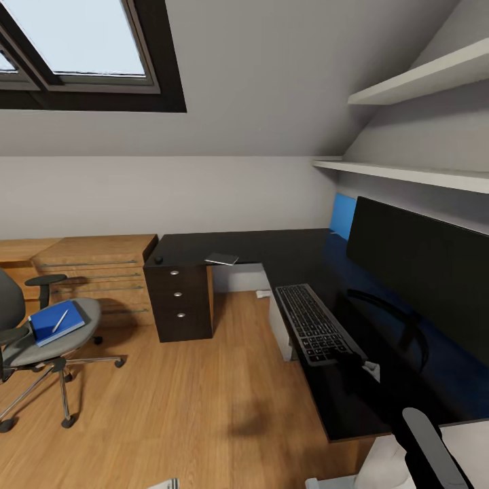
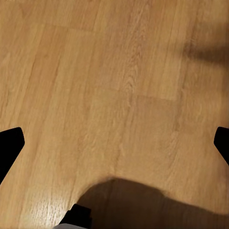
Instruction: In the bedroom, organize the workspace by keeping the computer under the desk, ensuring the monitor is on the desk, placing the keyboard on the desk next to the monitor, placing the mouse on the desk next to the keyboard, moving the folder from the swivel chair onto the desk next to the mouse, stacking the notebook on top of the folder with the pen on top of the notebook, and positioning the swivel chair next to the desk.
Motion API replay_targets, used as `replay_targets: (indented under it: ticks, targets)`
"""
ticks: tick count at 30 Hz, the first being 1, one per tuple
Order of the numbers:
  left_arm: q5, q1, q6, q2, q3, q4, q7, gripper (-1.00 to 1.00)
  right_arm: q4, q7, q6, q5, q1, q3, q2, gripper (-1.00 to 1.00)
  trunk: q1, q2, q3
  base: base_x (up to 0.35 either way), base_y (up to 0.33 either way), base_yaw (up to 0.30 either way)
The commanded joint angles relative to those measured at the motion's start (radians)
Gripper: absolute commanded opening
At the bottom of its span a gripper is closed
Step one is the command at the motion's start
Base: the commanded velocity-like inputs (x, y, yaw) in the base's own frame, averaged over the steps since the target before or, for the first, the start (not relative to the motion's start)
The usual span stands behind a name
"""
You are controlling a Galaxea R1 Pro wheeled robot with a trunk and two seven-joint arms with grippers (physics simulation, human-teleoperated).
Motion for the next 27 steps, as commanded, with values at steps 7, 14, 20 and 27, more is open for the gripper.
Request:
replay_targets:
  ticks: [7, 14, 20, 27]
  targets:
    - [0.008, 0.0, 0.004, 0.0, -0.003, -0.003, 0.006, 1.0, 0.003, 0.002, 0.005, -0.001, 0.001, -0.002, 0.0, -1.0, 0.0, -0.001, -0.001, 0.0, 0.0, 0.0]
    - [0.008, 0.0, 0.004, 0.002, 0.002, -0.004, 0.007, 1.0, 0.053, -0.001, 0.003, 0.0, 0.001, -0.003, 0.002, -1.0, 0.0, -0.001, -0.001, 0.0, -0.14, 0.0]
    - [0.008, 0.0, 0.004, 0.002, 0.004, -0.005, 0.007, 1.0, 0.061, -0.001, 0.002, 0.001, 0.001, -0.005, 0.002, -1.0, 0.0, -0.001, -0.001, 0.0, -0.025, 0.0]
    - [0.008, 0.0, 0.004, 0.003, 0.005, -0.005, 0.007, 1.0, 0.062, -0.001, -0.001, 0.002, 0.001, -0.005, 0.002, -1.0, 0.0, -0.001, -0.001, 0.002, -0.213, 0.0]
